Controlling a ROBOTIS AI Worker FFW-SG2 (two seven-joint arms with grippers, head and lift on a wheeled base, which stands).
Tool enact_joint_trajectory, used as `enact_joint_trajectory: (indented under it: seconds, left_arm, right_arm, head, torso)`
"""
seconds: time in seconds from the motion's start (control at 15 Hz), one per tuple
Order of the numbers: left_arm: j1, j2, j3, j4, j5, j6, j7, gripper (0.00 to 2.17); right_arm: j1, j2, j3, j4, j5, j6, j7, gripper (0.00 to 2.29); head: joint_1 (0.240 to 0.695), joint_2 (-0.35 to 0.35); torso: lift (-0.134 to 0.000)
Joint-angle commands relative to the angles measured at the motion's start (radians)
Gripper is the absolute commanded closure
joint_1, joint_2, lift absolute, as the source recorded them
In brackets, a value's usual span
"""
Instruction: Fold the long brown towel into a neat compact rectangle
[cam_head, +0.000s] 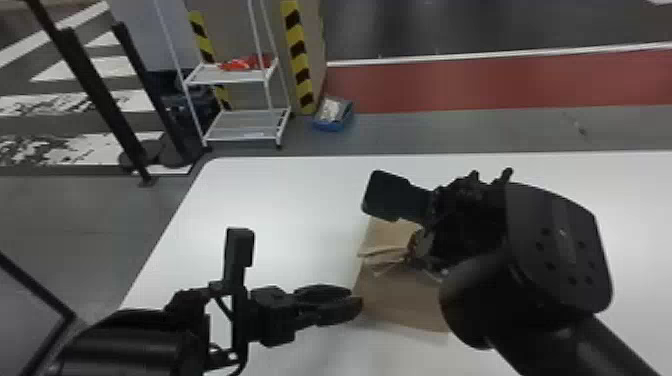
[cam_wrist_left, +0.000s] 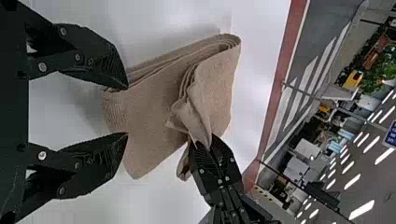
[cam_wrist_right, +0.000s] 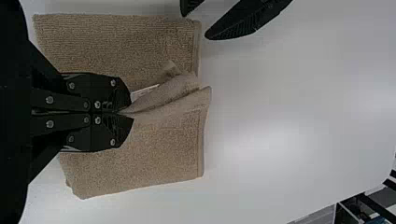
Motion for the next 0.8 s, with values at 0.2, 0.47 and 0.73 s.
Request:
enact_joint_trajectory:
  seconds: [0.2, 0.47, 0.73]
  left_arm:
    - [-0.014, -0.012, -0.05, 0.044, -0.028, -0.073, 0.051, 1.84]
    - [-0.025, -0.001, -0.044, 0.116, -0.04, -0.128, 0.076, 1.84]
    - [-0.019, 0.001, -0.042, 0.128, -0.038, -0.14, 0.079, 1.84]
  right_arm:
    - [0.002, 0.003, 0.0, -0.003, 0.0, 0.003, 0.0, 1.21]
    - [0.011, -0.005, 0.001, -0.033, -0.001, 0.012, 0.017, 1.21]
    - [0.013, -0.03, 0.027, -0.081, -0.028, 0.049, 0.043, 1.21]
  head:
    - [0.695, 0.156]
    - [0.695, 0.155]
    - [0.695, 0.176]
  torso:
    - [-0.124]
    - [-0.124]
    - [-0.124]
